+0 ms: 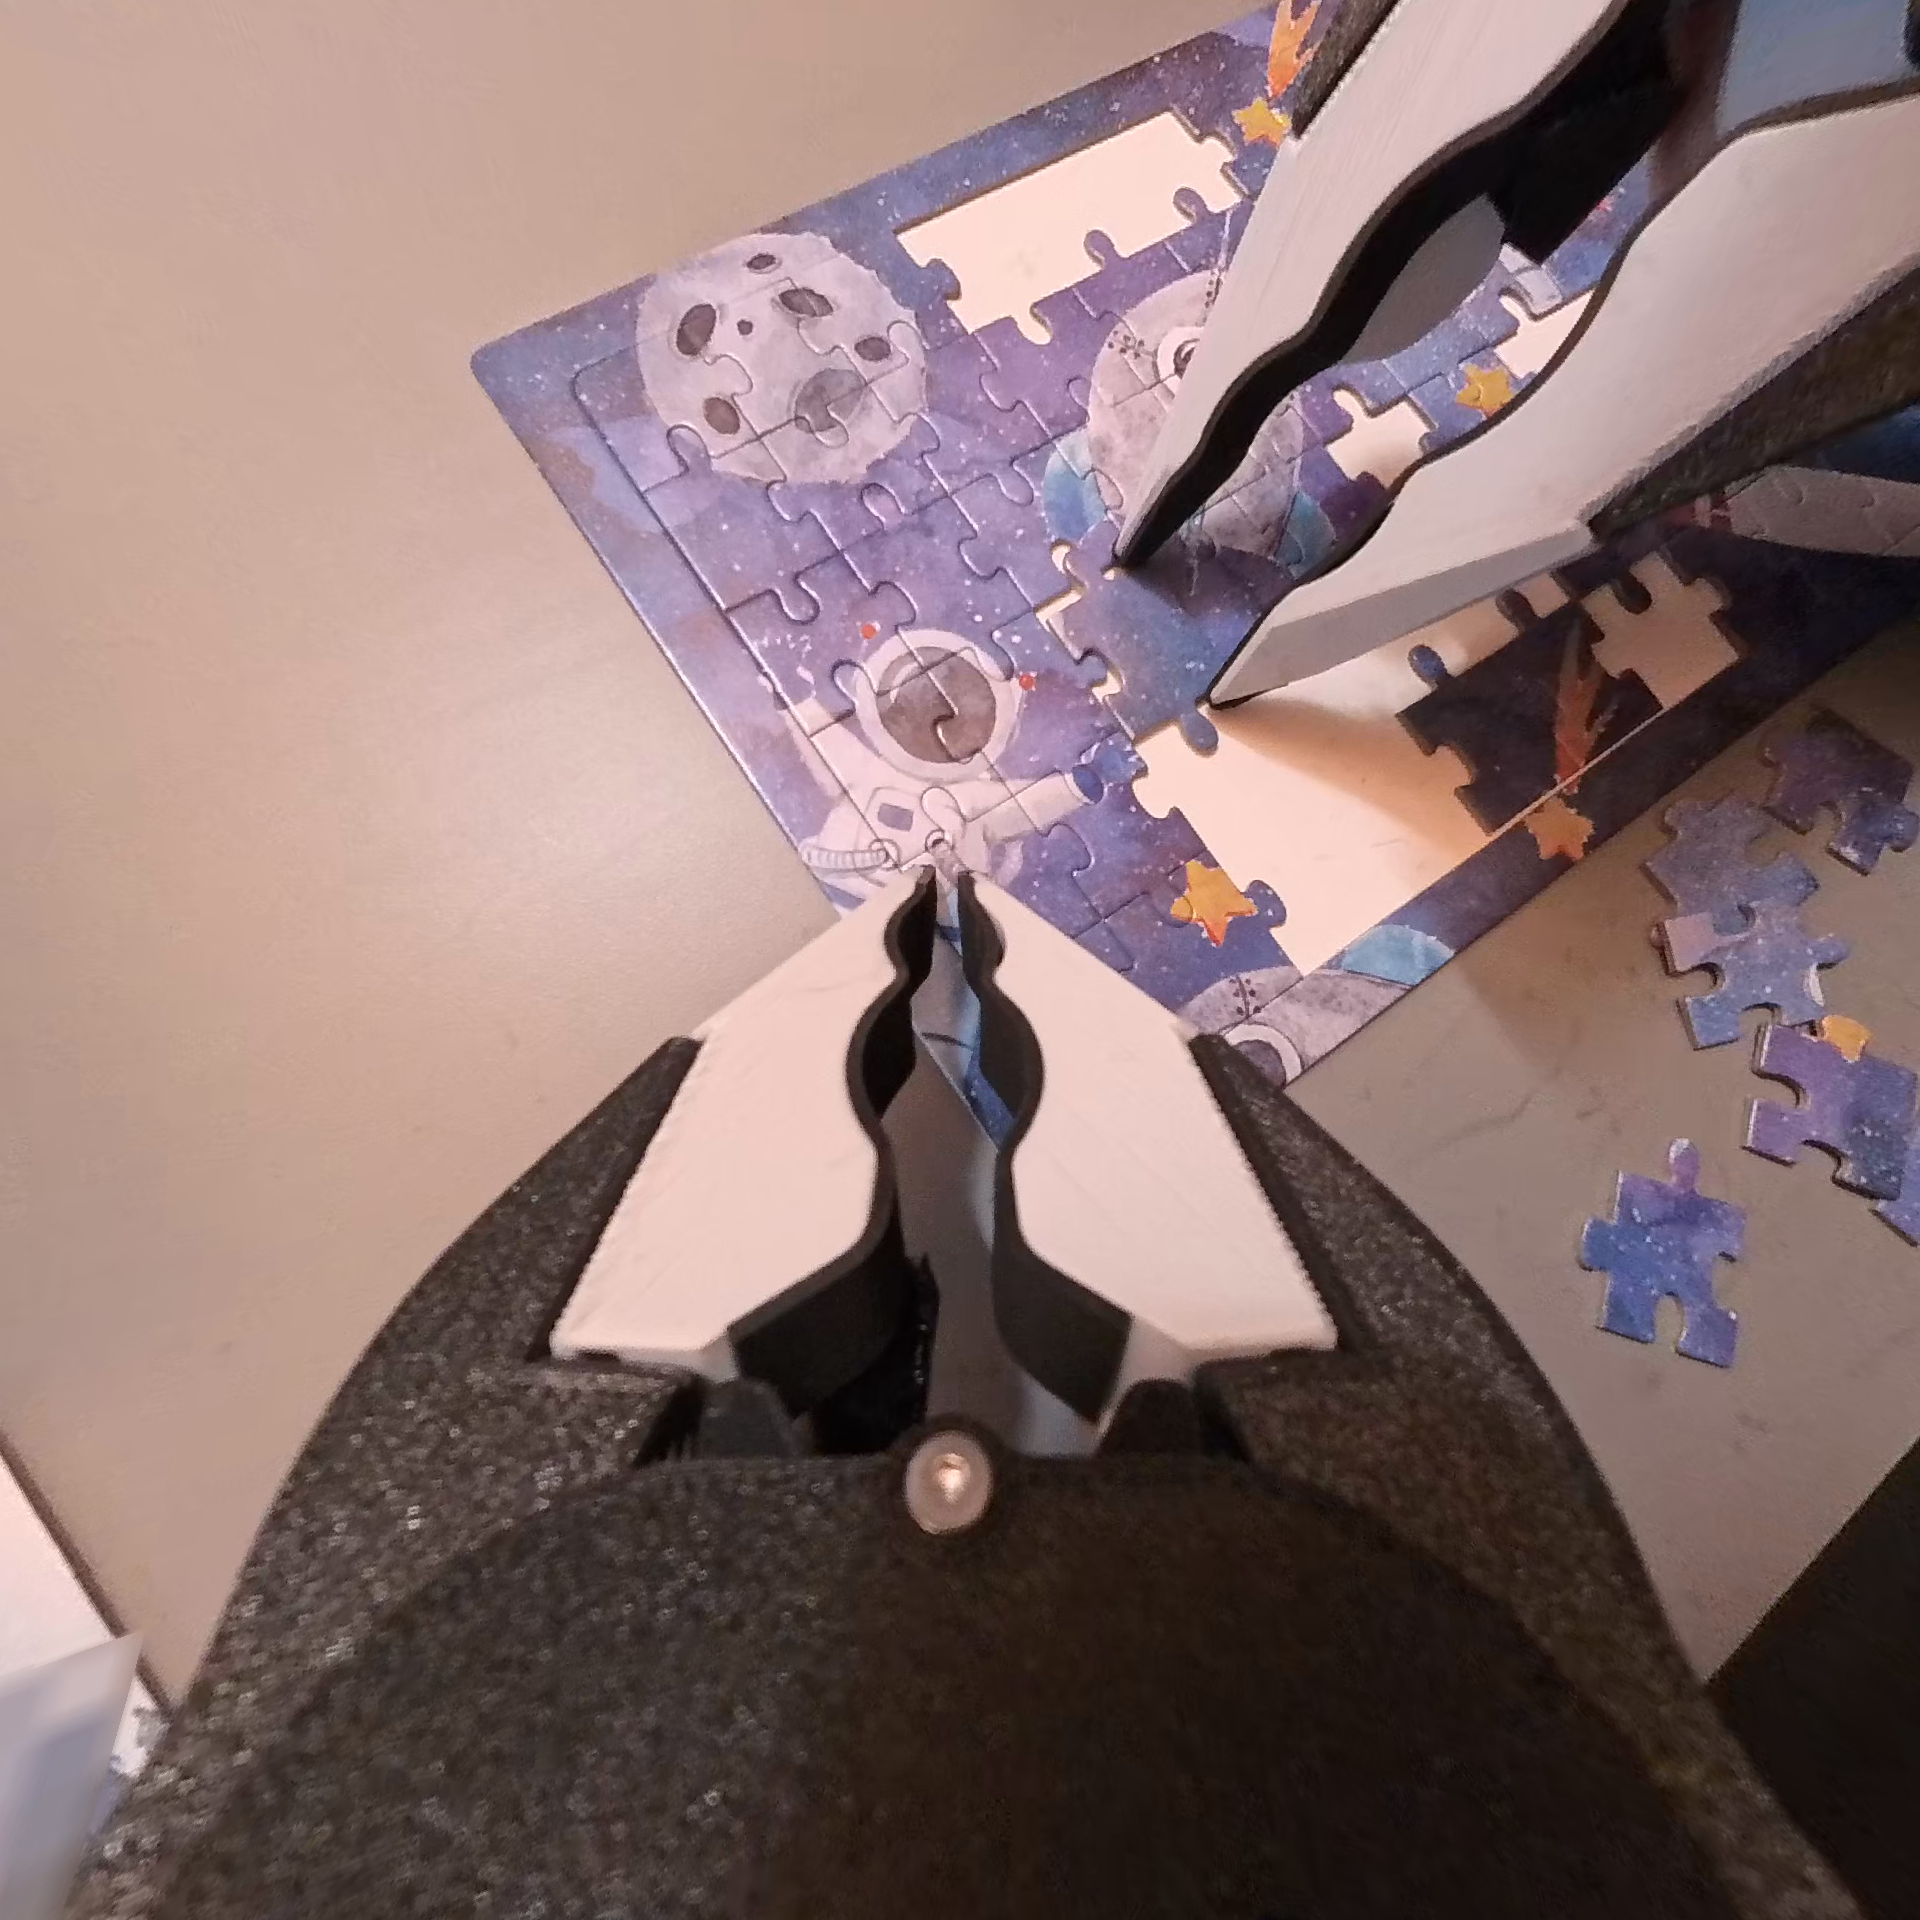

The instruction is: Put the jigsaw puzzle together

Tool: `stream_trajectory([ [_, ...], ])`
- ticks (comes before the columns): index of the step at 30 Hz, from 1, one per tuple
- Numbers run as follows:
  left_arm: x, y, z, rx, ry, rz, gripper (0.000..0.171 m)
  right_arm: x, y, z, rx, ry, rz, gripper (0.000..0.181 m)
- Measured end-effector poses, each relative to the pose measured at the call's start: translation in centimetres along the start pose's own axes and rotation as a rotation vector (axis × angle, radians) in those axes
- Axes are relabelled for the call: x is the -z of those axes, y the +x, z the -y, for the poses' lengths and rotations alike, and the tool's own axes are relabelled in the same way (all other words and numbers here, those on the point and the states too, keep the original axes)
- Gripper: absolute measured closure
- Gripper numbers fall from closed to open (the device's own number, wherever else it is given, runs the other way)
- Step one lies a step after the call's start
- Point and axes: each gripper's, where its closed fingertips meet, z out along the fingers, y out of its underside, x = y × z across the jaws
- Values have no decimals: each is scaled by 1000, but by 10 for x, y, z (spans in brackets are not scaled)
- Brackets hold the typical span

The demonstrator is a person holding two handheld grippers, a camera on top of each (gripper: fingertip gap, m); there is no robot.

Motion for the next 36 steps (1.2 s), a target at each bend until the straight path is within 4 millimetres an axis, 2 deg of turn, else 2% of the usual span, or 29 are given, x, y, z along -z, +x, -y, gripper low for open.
stream_trajectory([
  [22, 0, 0, 0, -6, 4, 0, 167, 0, 3, 1, 34, 16, -29, 150],
  [29, 1, 0, 0, -7, 5, -1, 167, 10, 4, 9, 24, 80, -29, 141],
  [32, 1, 0, 0, -8, 5, 0, 167, 13, 5, 10, 6, 92, -21, 163],
  [36, 1, 0, 0, -9, 4, 1, 167, 5, 1, 10, 8, 76, -12, 178],
])
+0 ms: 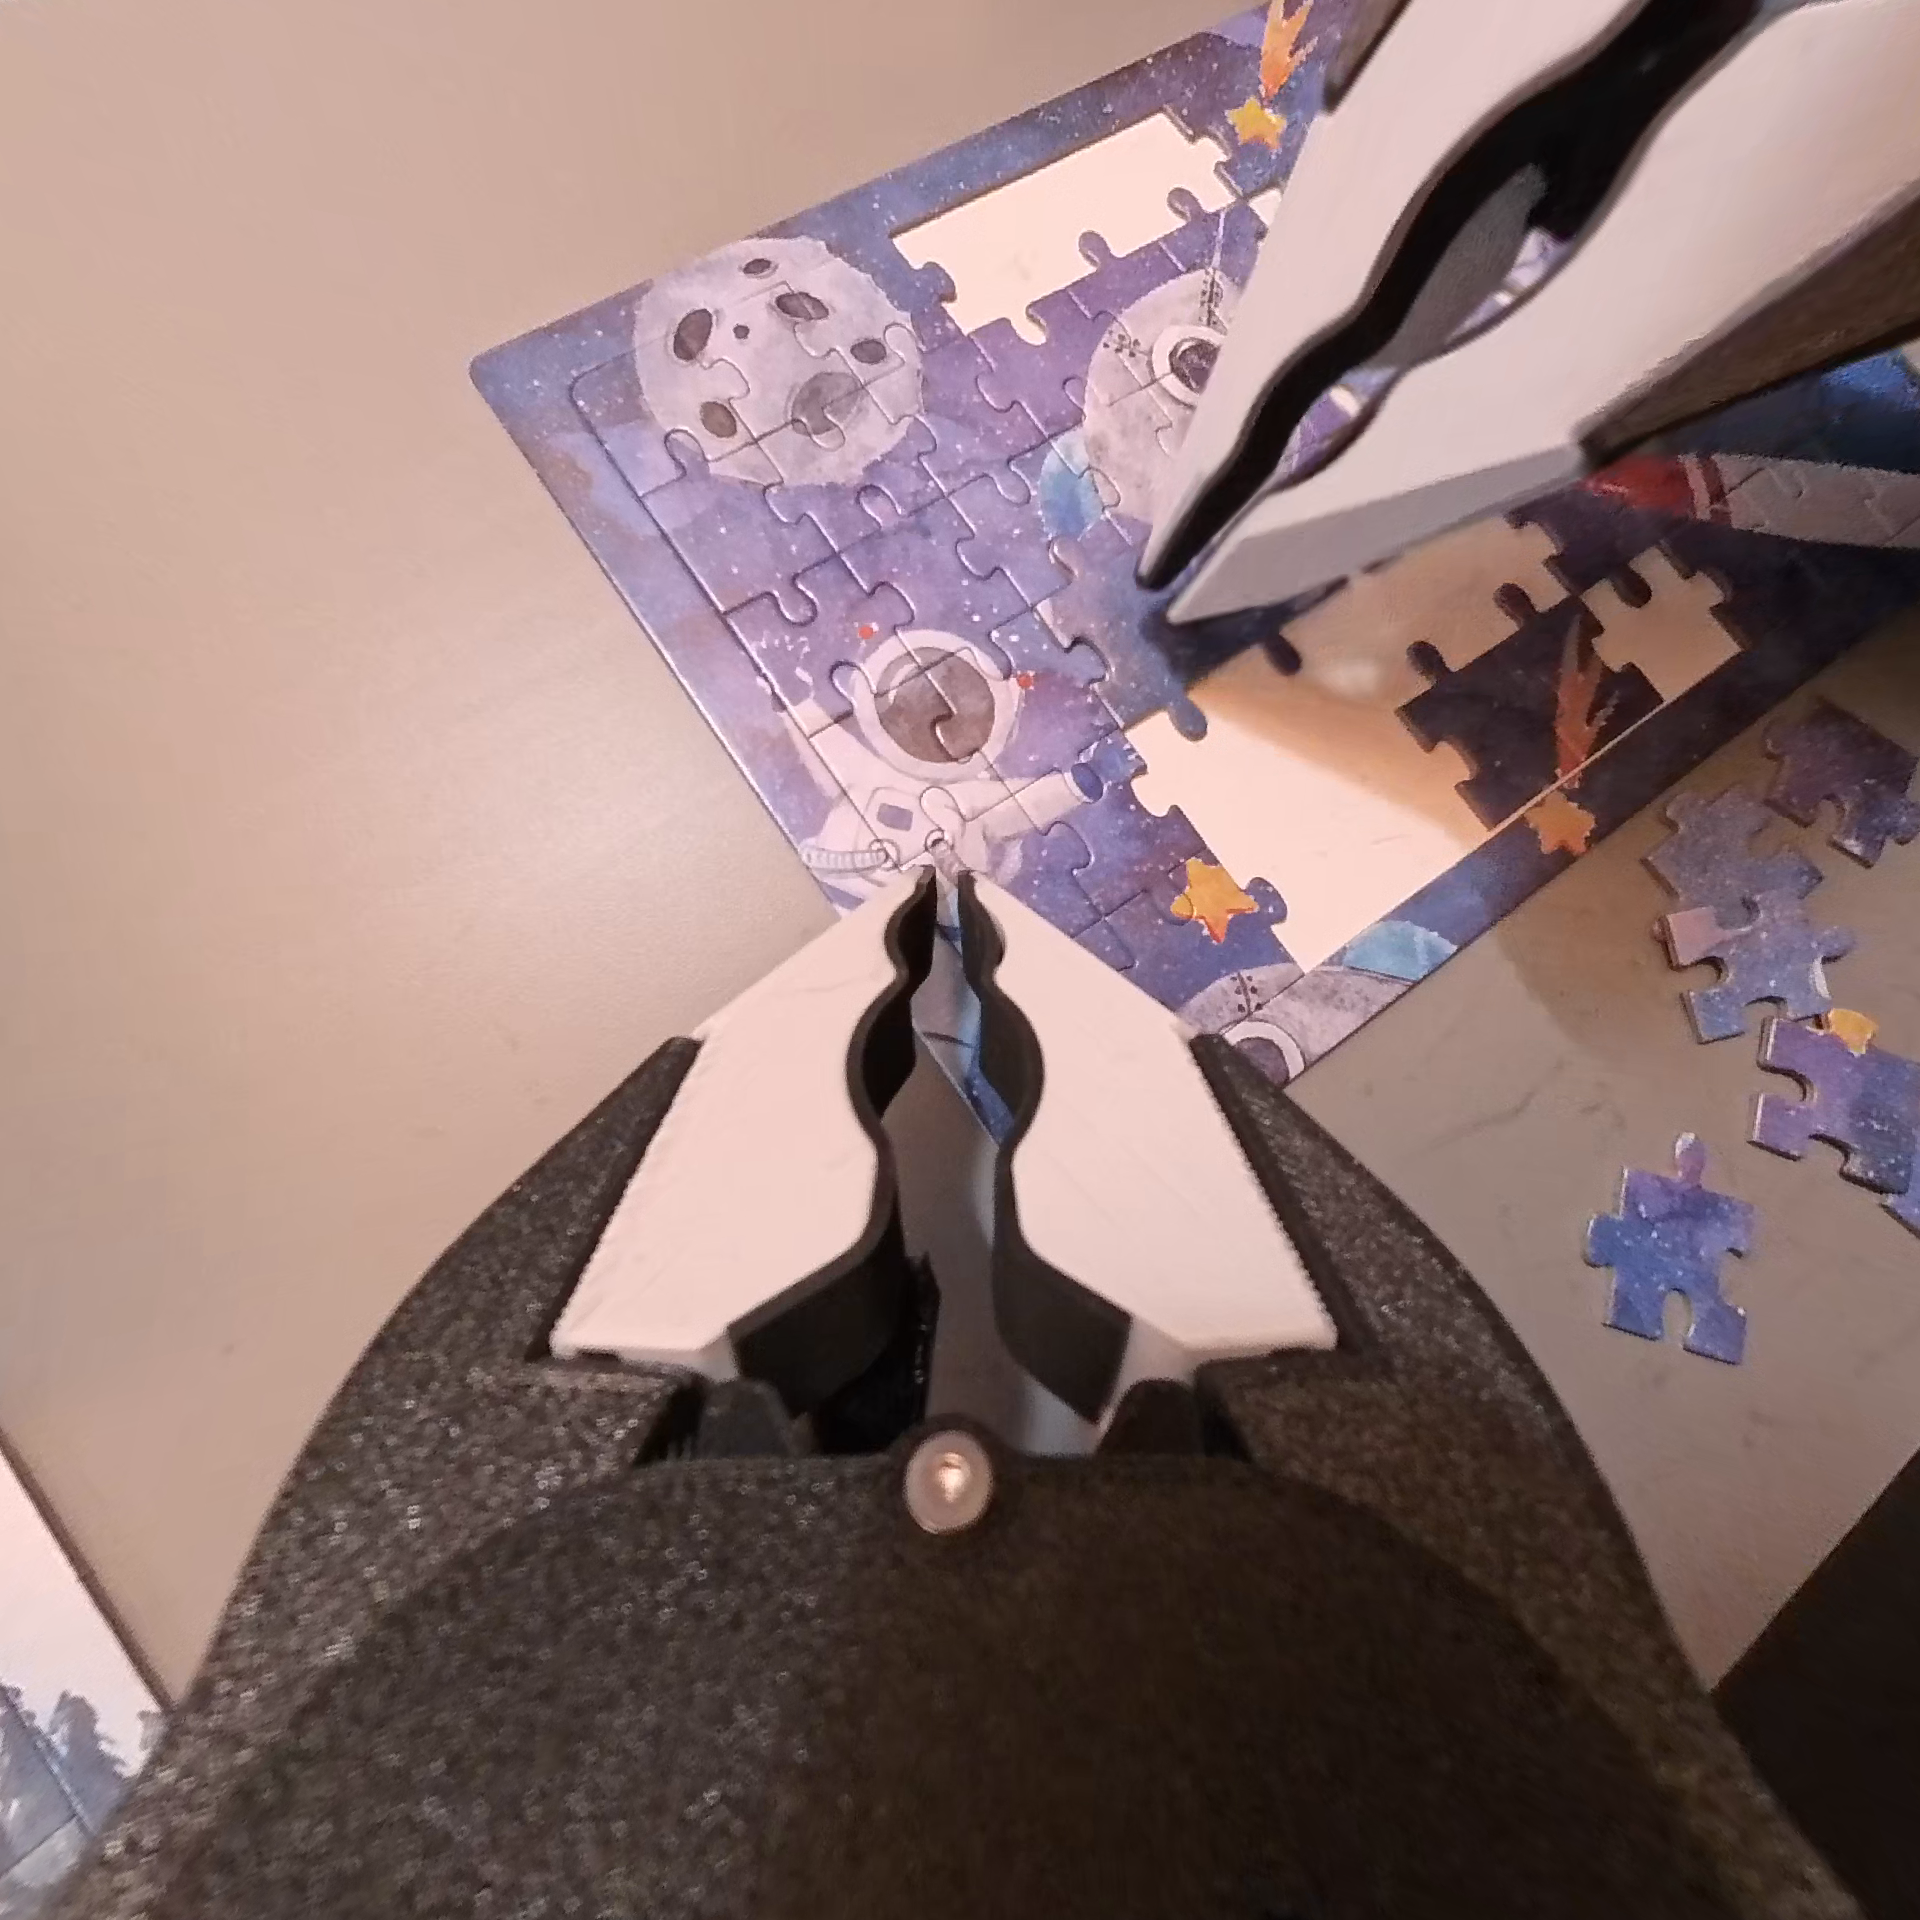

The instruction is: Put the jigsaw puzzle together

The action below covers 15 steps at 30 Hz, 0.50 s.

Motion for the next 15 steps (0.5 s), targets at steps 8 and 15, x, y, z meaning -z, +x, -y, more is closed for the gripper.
stream_trajectory([
  [8, 0, 0, 0, -3, -1, -1, 167, -6, 4, -5, -1, -24, -21, 181],
  [15, 0, 1, 0, -4, -1, 0, 167, -6, 5, -5, 7, -35, -33, 181],
])
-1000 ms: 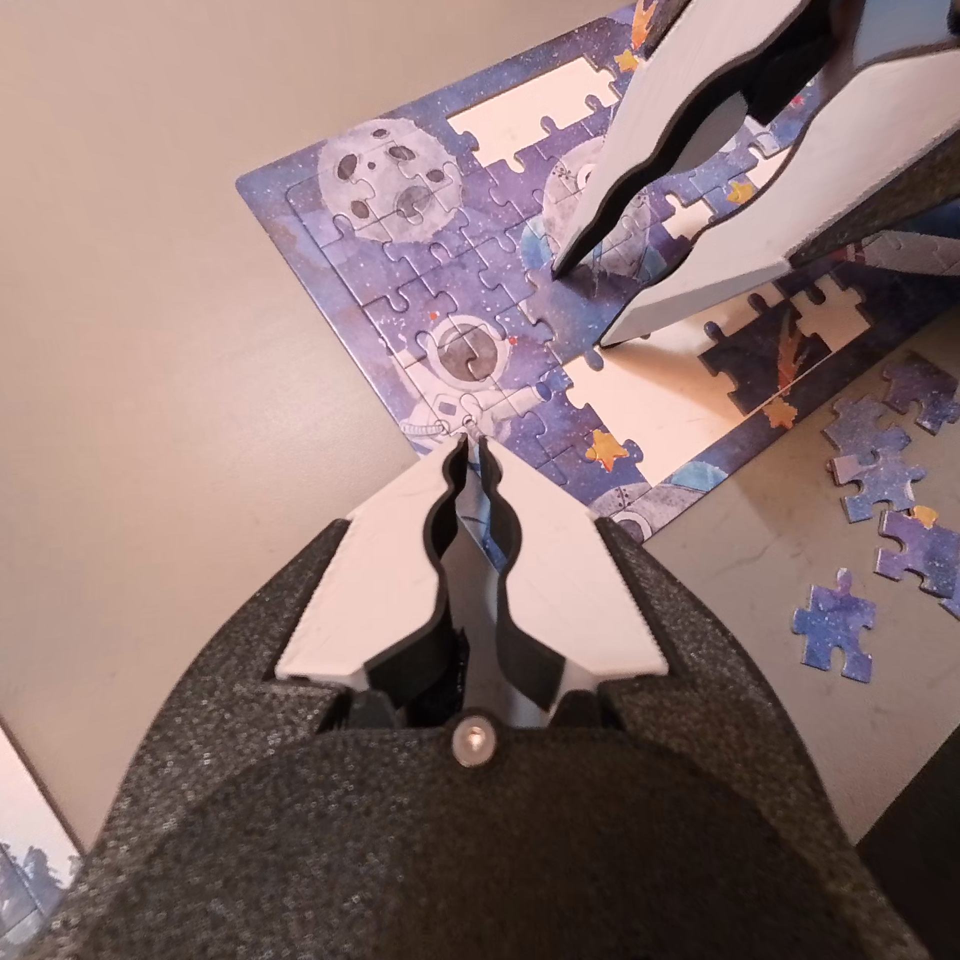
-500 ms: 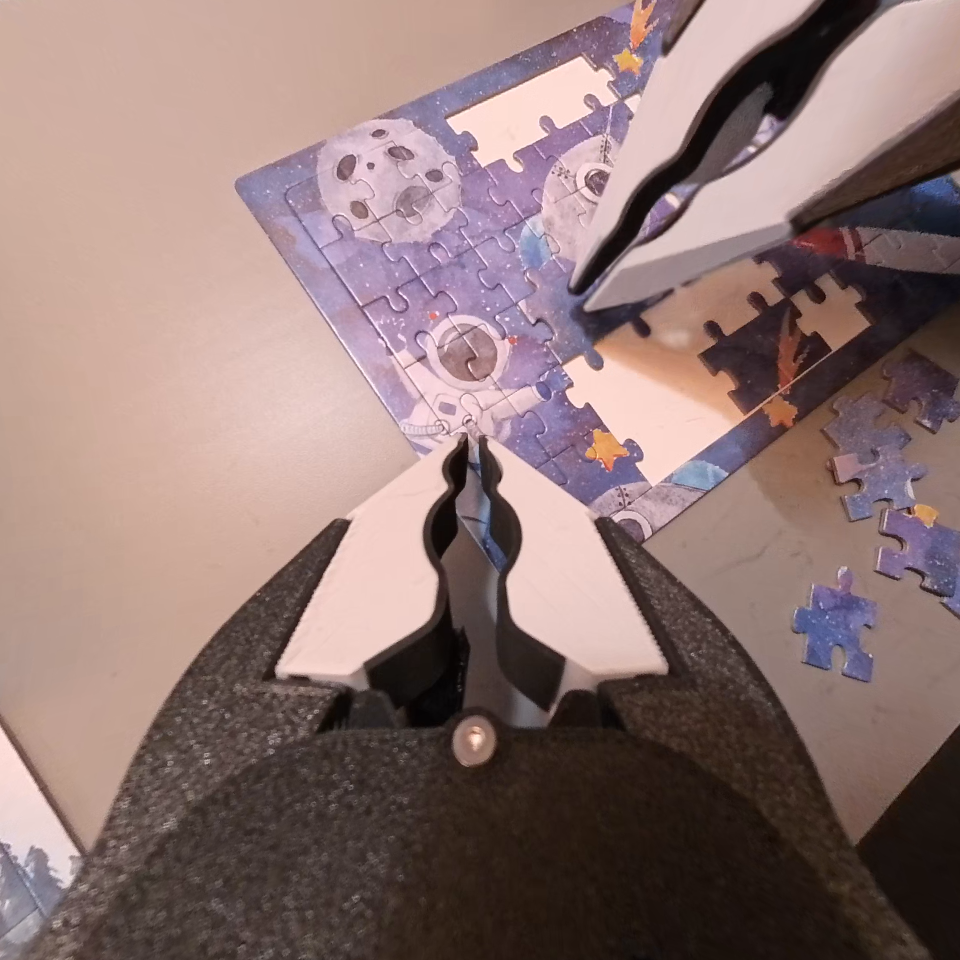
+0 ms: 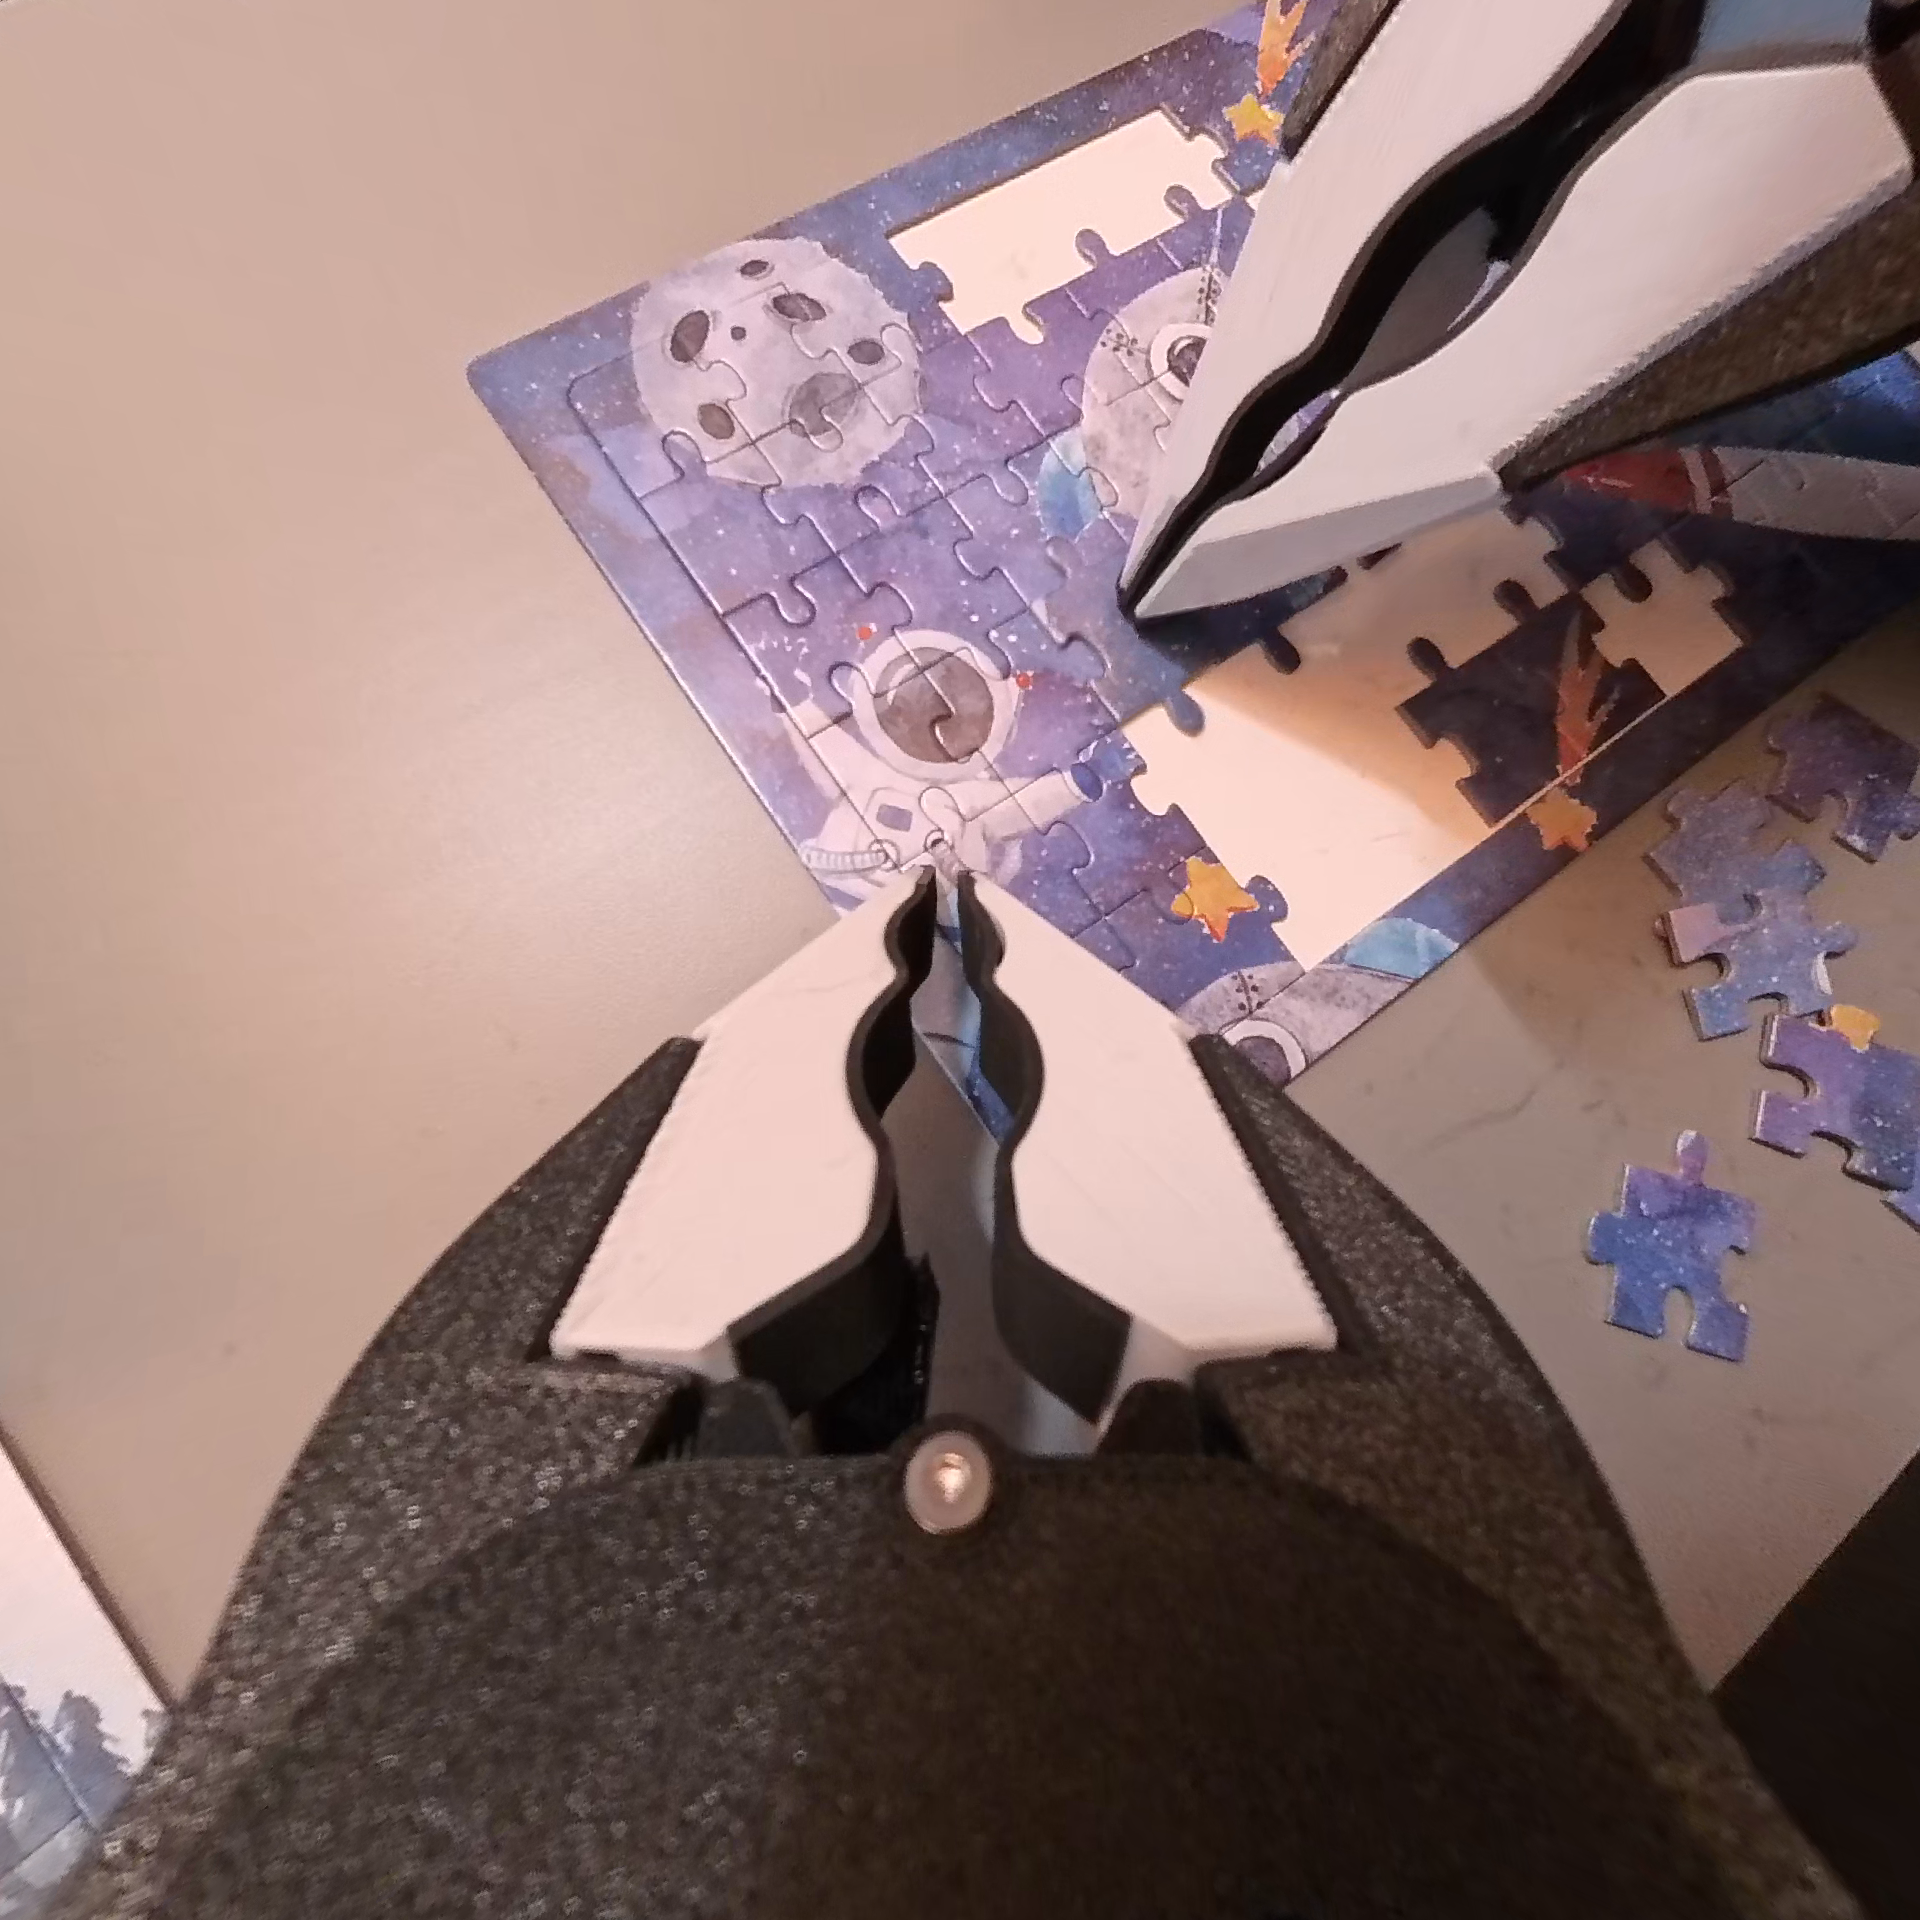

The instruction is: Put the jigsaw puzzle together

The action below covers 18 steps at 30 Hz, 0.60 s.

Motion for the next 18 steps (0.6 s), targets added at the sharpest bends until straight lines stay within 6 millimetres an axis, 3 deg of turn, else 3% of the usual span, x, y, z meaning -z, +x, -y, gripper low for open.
stream_trajectory([
  [10, 0, 0, 0, 1, 1, -2, 167, 2, -1, 0, -78, 13, 42, 181],
  [12, 0, 0, 0, -2, 1, -1, 167, 11, 2, 4, -92, 60, 58, 171],
  [15, 0, 0, 0, 0, 1, -3, 167, 28, 9, 5, -128, 107, 67, 181],
  [18, 0, 0, 0, -3, 1, -1, 167, 21, 9, 0, -116, 67, 44, 181],
])
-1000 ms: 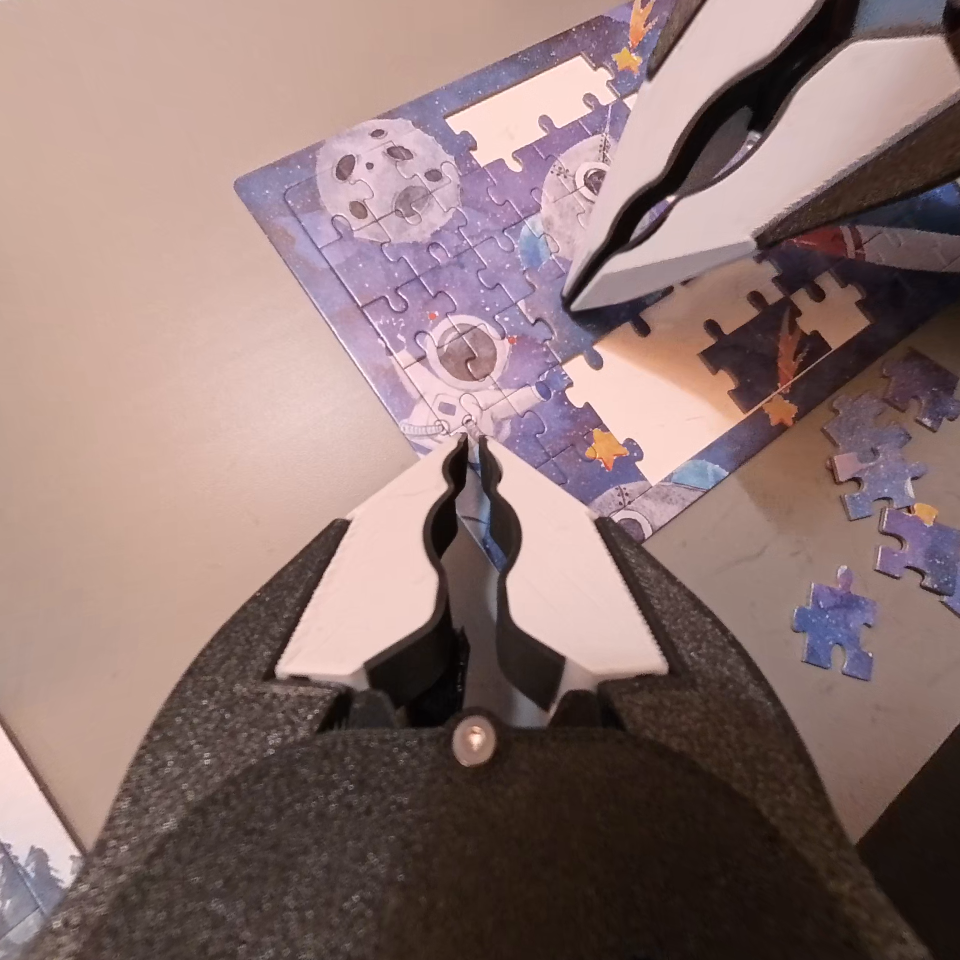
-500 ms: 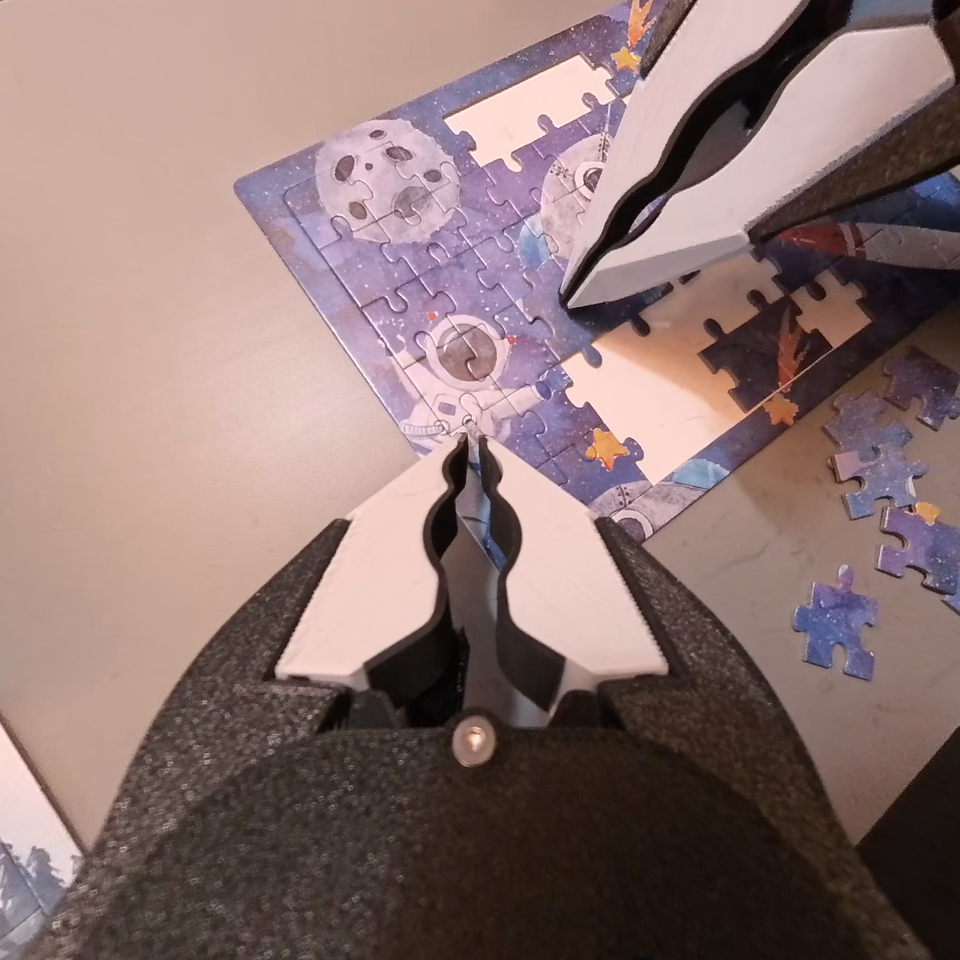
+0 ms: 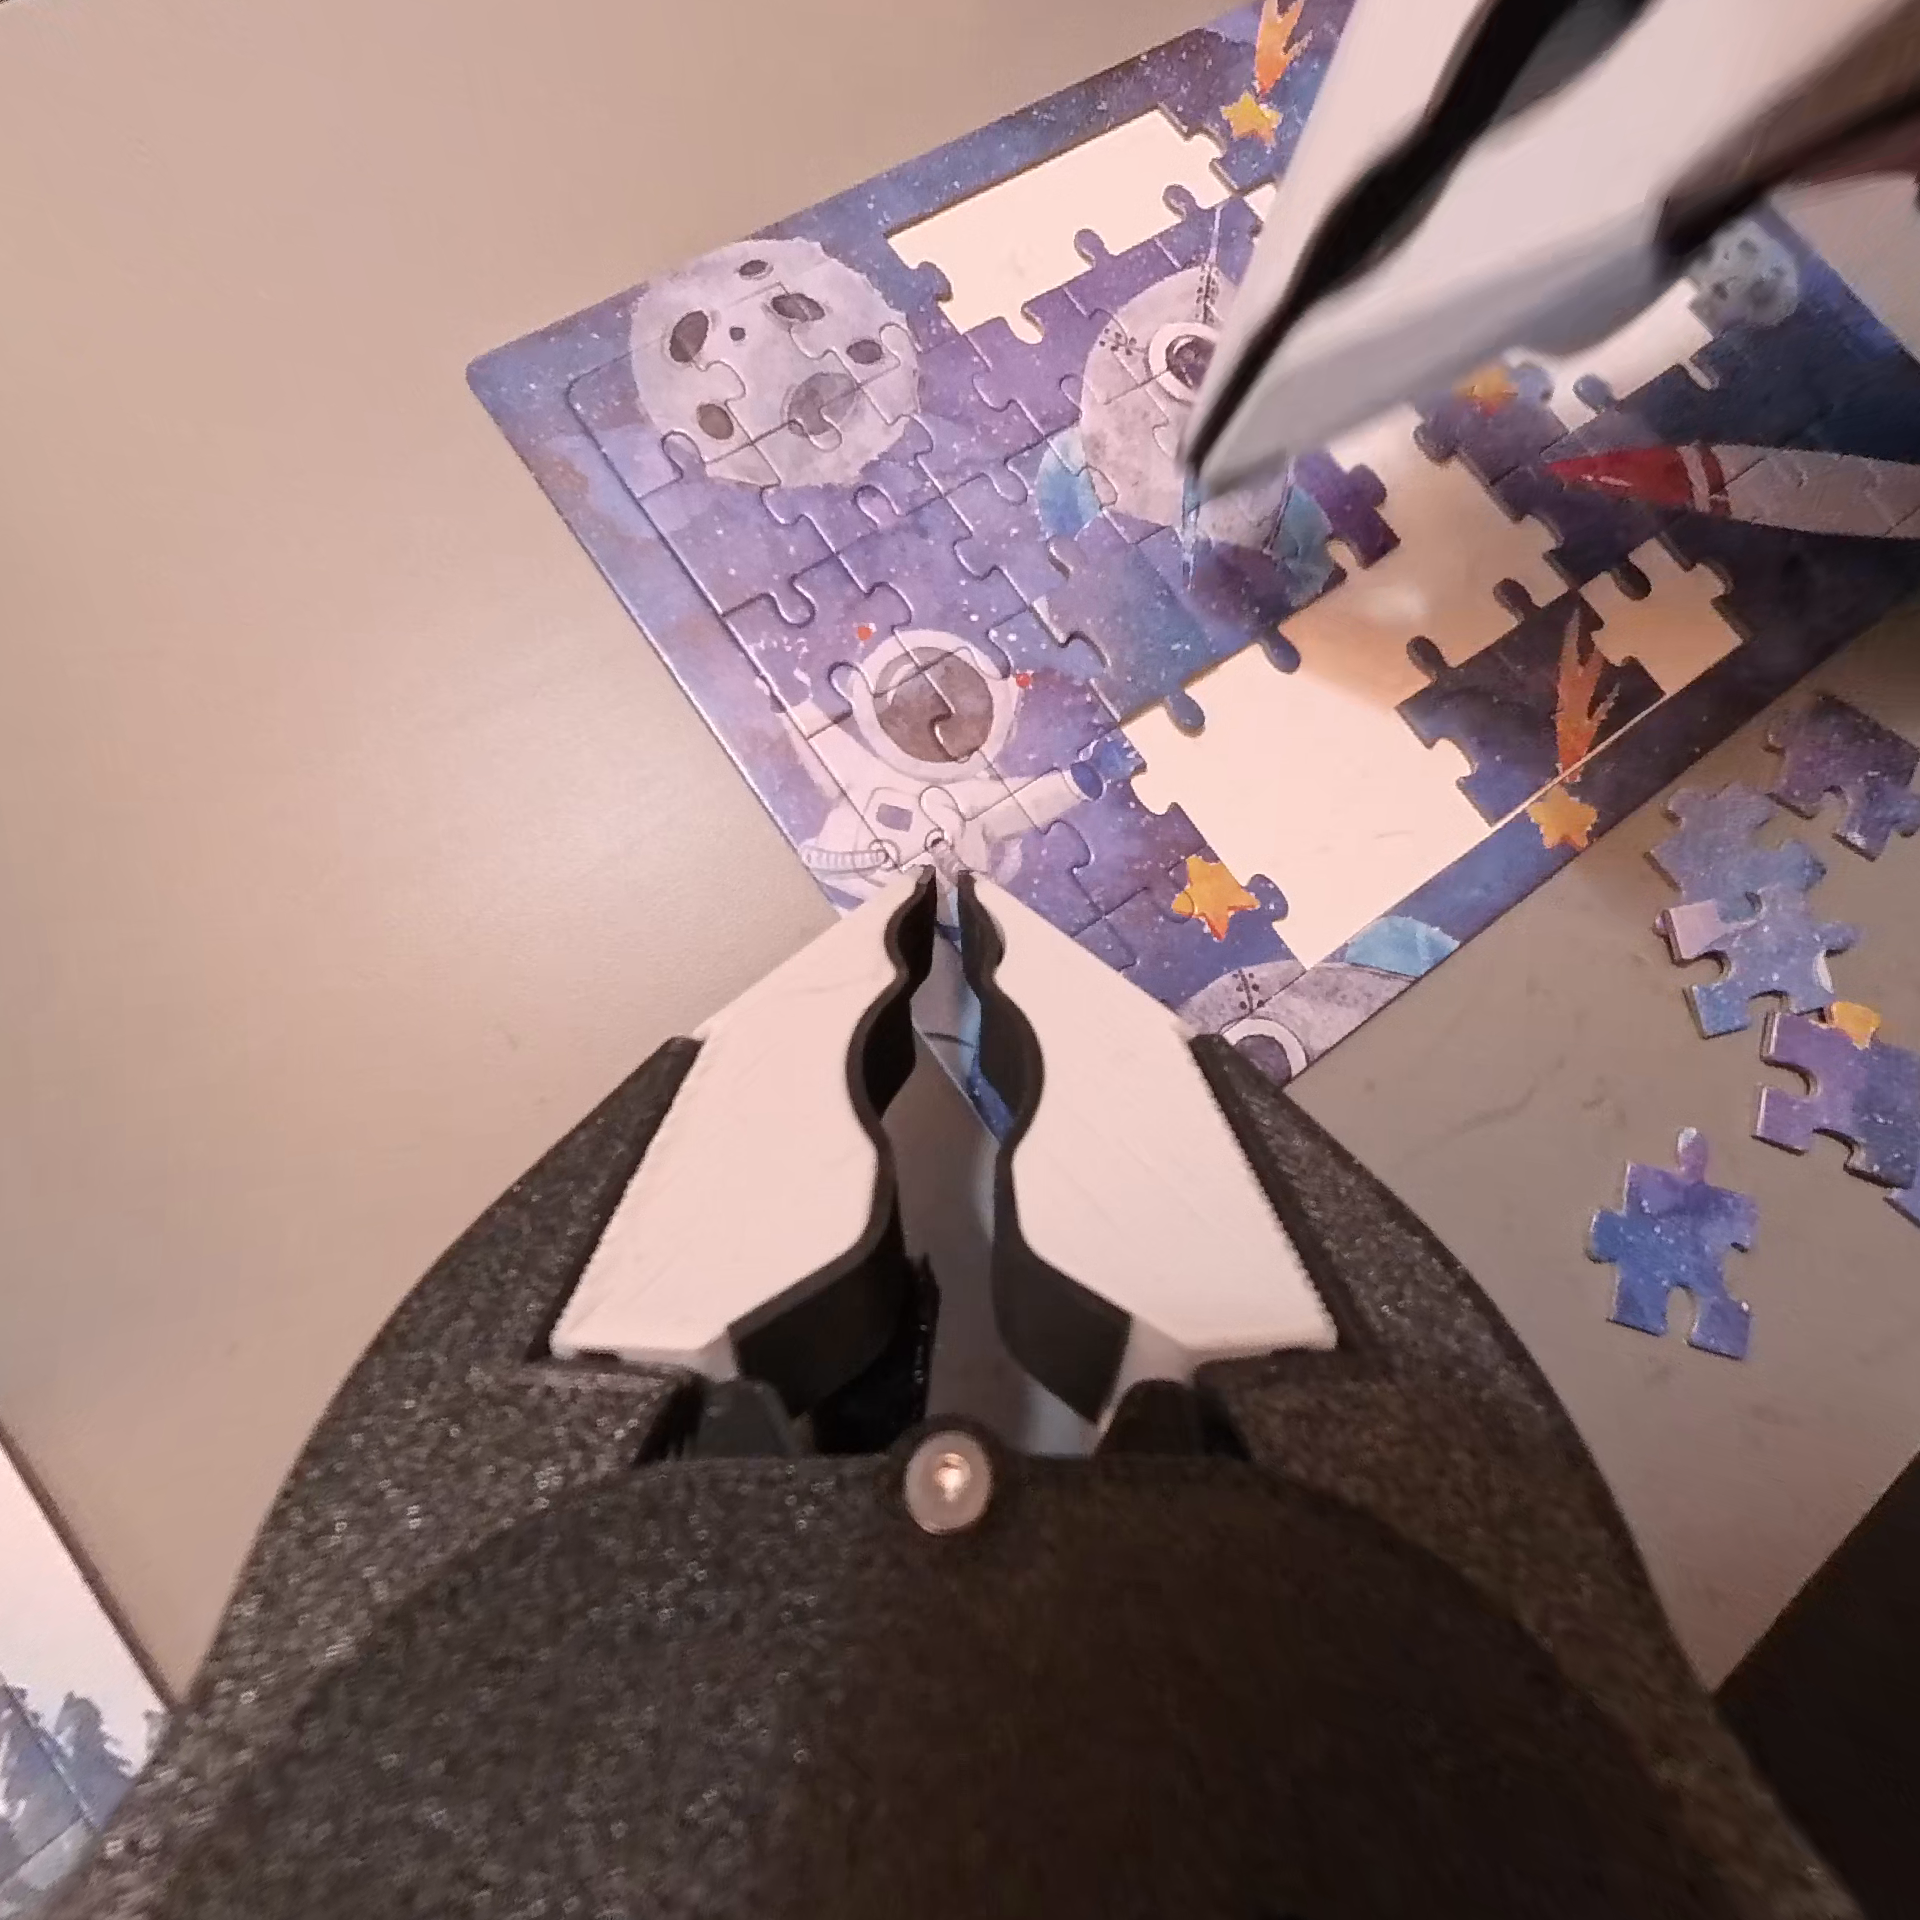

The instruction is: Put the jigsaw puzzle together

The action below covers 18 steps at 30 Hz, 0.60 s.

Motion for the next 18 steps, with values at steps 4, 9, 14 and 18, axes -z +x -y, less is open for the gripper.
stream_trajectory([
  [4, 0, 0, 0, 0, 0, 1, 167, -17, -7, -3, 76, -60, -29, 181],
  [9, 0, 0, 0, 0, 1, 1, 167, -20, -7, -3, 57, -62, -20, 181],
  [14, 0, 0, 0, -1, 3, 1, 167, 0, -8, 11, 75, 52, -3, 153],
  [18, 0, 0, 0, -2, 3, 3, 167, -10, -8, -3, 130, -27, -29, 144],
])
